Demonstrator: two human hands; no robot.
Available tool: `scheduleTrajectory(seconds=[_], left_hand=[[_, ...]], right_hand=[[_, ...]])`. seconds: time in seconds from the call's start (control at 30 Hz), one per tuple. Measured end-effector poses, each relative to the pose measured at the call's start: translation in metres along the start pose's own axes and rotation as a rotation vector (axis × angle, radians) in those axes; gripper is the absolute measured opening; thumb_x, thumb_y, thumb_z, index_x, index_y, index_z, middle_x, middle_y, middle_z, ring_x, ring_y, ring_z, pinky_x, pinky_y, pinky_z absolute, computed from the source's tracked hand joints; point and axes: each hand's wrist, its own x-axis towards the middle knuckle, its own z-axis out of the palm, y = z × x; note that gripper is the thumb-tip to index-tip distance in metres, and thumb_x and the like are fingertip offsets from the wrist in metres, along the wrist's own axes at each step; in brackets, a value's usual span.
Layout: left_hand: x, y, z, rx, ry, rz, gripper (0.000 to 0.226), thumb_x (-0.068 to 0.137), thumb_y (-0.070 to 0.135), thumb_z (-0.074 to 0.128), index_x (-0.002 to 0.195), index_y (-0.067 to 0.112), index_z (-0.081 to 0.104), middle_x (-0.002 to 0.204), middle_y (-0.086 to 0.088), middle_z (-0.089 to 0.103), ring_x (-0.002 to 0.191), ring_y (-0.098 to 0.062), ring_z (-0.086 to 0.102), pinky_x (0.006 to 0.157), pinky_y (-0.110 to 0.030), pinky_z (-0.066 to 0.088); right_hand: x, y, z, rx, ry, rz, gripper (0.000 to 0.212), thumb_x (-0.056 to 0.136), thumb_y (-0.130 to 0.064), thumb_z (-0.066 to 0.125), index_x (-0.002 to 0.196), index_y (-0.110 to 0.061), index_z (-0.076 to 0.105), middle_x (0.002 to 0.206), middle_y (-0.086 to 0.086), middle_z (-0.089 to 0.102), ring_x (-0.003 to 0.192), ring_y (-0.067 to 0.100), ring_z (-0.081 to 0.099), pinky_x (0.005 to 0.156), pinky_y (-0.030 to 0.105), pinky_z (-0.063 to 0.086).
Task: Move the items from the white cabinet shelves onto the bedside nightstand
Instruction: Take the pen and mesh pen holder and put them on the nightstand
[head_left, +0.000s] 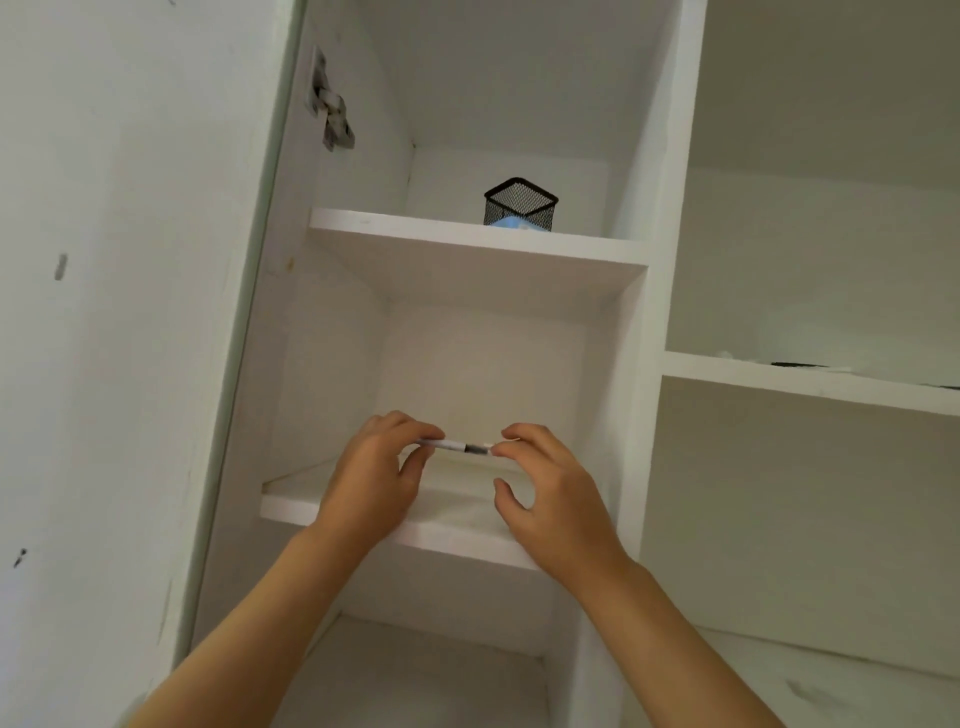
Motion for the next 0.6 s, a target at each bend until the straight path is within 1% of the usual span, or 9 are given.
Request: scheduleTrajectory(seconds=[0.07,0.1,0.13,0.23,0.33,0.4,0.5,0.6], left_hand=[[0.002,0.003,-0.007,0.017,0.077,0.027,0.02,0.095,0.008,0.068,0.107,0.021,0.077,0.1,0.008,0.068,0.093,-0.02,0.061,0.083,-0.037,0.053],[0.004,0.007,-0.013,0.036,0.113,0.056,0.019,0.095,0.011,0.065,0.106,0.021,0.076,0.099,0.007,0.068,0.092,-0.022,0.061,0.081,-0.043,0.054],[0.008,0.012,-0.02,0.057,0.145,0.096,0.019,0.094,0.014,0.063,0.106,0.021,0.075,0.1,0.007,0.067,0.09,-0.023,0.061,0.078,-0.045,0.054],[0.026,0.036,-0.046,0.112,0.22,0.215,0.019,0.099,0.02,0.06,0.111,0.02,0.074,0.104,0.007,0.066,0.091,-0.022,0.059,0.077,-0.044,0.052],[0.054,0.059,-0.068,0.156,0.304,0.291,0.018,0.099,0.016,0.062,0.112,0.019,0.074,0.102,0.006,0.066,0.091,-0.024,0.058,0.078,-0.043,0.05],[0.073,0.071,-0.078,0.181,0.345,0.327,0.018,0.098,0.017,0.062,0.111,0.019,0.075,0.101,0.005,0.067,0.091,-0.025,0.058,0.078,-0.044,0.05],[0.096,0.084,-0.09,0.196,0.39,0.358,0.019,0.096,0.017,0.062,0.111,0.018,0.074,0.101,0.003,0.067,0.092,-0.027,0.06,0.081,-0.045,0.051],[0.117,0.093,-0.103,0.218,0.443,0.371,0.02,0.096,0.016,0.062,0.112,0.018,0.073,0.102,0.003,0.067,0.091,-0.028,0.06,0.081,-0.044,0.049]], right_hand=[[0.005,-0.007,-0.012,-0.014,0.002,-0.038,0.036,0.094,-0.018,0.069,0.129,-0.019,0.068,0.137,-0.008,0.055,0.125,0.011,0.057,0.106,0.033,0.051],[0.011,-0.011,-0.02,-0.014,0.016,-0.062,0.036,0.094,-0.019,0.069,0.13,-0.019,0.067,0.137,-0.008,0.055,0.125,0.011,0.058,0.106,0.034,0.051],[0.018,-0.016,-0.03,-0.011,0.042,-0.092,0.035,0.095,-0.018,0.069,0.13,-0.018,0.067,0.136,-0.008,0.056,0.124,0.011,0.058,0.106,0.034,0.051],[0.05,-0.032,-0.061,-0.018,0.154,-0.187,0.033,0.093,-0.015,0.072,0.126,-0.015,0.069,0.131,-0.006,0.06,0.122,0.012,0.06,0.104,0.033,0.051],[0.081,-0.044,-0.083,-0.059,0.227,-0.248,0.033,0.091,-0.013,0.072,0.124,-0.013,0.07,0.127,-0.002,0.062,0.118,0.016,0.061,0.102,0.034,0.052],[0.098,-0.046,-0.093,-0.088,0.27,-0.281,0.031,0.091,-0.013,0.071,0.122,-0.011,0.07,0.125,0.0,0.063,0.116,0.019,0.063,0.1,0.036,0.053],[0.119,-0.043,-0.107,-0.093,0.298,-0.302,0.028,0.095,-0.015,0.069,0.122,-0.01,0.07,0.124,0.0,0.064,0.116,0.019,0.063,0.099,0.037,0.053],[0.138,-0.039,-0.12,-0.088,0.301,-0.292,0.029,0.093,-0.014,0.068,0.122,-0.012,0.07,0.126,-0.003,0.063,0.114,0.017,0.063,0.096,0.035,0.054]])
